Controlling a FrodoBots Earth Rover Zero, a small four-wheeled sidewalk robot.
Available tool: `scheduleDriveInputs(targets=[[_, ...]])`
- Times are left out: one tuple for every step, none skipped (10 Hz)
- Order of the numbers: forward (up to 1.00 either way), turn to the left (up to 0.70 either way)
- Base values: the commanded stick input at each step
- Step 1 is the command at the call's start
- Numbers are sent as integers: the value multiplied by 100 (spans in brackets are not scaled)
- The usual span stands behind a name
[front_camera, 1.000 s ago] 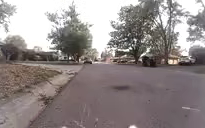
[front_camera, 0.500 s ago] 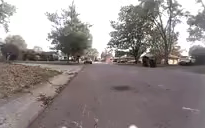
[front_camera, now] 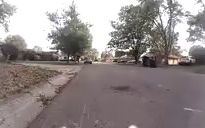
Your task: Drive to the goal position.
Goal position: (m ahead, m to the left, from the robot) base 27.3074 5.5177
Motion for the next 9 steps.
scheduleDriveInputs(targets=[[9, 0], [8, 0], [8, 0], [9, 0], [9, 0], [9, 0], [8, 0], [8, 0], [9, 0]])
